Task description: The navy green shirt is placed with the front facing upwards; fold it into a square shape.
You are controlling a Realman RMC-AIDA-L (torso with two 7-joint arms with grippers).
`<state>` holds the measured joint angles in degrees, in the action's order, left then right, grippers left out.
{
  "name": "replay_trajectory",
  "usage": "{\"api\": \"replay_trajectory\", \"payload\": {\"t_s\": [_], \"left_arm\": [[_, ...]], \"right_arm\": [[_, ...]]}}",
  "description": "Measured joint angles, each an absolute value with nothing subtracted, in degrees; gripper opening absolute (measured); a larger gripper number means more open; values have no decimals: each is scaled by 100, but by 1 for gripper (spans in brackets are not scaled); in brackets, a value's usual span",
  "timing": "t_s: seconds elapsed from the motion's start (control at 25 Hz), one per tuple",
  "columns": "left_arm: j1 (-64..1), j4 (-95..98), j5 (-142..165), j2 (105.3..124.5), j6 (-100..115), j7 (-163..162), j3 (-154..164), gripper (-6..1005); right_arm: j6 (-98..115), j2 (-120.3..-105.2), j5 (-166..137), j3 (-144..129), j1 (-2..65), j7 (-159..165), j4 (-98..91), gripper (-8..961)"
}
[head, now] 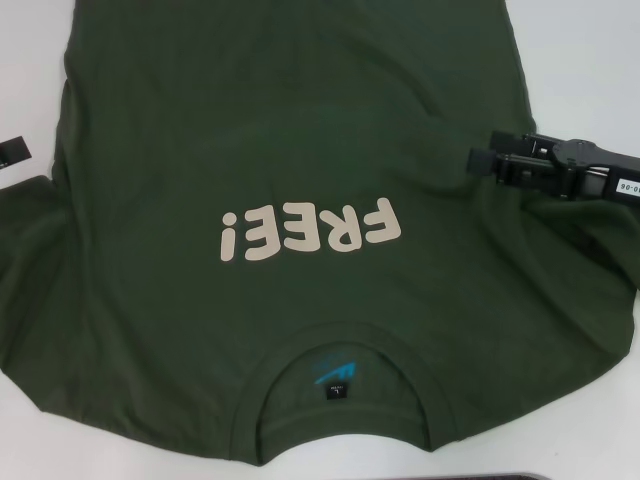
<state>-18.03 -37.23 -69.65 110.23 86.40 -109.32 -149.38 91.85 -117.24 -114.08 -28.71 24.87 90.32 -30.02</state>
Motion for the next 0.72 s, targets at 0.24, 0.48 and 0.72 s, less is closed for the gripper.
{"api": "replay_trajectory", "payload": {"t_s": [0.24,0.48,0.72], "left_arm": [[-1783,-3727,-6736,11021,8235,-11101,-14953,904],[-1759,-3736,-6535,11020,7777,-11213,-14958,903],[-1741,-3736,-6519,10991,7678,-11214,-15012,903]], "right_arm": [[9183,-11713,-11408,-2829,2492,9042,-3019,914],[9183,-11676,-11408,-2812,2496,9069,-3013,914],[9184,-11669,-11408,-2803,2496,9117,-3015,914]]}}
